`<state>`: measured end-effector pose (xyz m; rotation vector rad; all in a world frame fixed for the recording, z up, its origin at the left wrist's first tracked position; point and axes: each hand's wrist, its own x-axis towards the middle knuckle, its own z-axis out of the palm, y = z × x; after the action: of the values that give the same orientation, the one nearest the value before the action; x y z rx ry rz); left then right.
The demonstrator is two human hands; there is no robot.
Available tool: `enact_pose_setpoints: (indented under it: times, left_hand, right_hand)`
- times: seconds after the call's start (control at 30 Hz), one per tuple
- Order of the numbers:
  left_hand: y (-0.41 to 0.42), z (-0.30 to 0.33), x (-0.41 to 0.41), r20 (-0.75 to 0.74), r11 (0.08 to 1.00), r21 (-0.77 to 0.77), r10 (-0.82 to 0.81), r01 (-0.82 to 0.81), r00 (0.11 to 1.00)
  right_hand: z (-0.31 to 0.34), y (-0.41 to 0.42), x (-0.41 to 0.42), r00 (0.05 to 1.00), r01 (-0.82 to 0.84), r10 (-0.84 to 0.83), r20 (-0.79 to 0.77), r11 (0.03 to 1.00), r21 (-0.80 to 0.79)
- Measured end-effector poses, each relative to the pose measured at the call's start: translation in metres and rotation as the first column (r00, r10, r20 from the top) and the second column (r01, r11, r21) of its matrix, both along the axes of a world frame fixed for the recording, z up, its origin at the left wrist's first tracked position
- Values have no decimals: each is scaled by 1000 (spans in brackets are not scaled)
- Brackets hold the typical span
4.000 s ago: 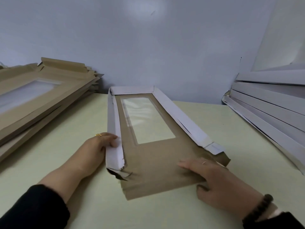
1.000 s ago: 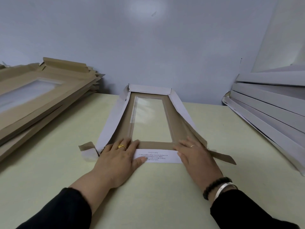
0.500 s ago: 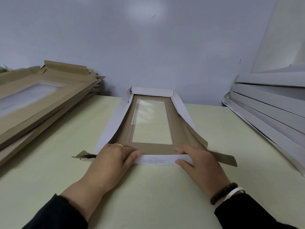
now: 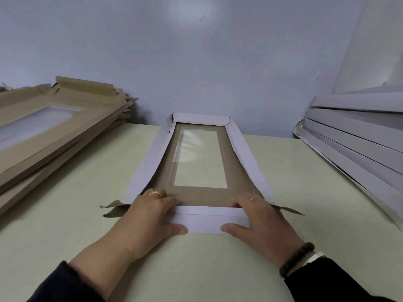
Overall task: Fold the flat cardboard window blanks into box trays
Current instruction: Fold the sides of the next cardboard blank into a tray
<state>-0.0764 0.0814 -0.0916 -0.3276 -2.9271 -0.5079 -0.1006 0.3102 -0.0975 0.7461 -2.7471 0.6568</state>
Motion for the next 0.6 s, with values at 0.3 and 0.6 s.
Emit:
enact_pose_setpoints:
  times: [0.3, 0.6]
  left_hand:
    - [4, 25, 14, -416, 977, -197, -155, 78, 896]
    - [-80, 12, 3, -111, 887, 445, 186, -118, 976]
  right_hand:
    - [16, -11, 16, 935, 14, 89, -343, 958, 288]
    - [21, -12, 25, 931, -273, 332, -153, 909, 315]
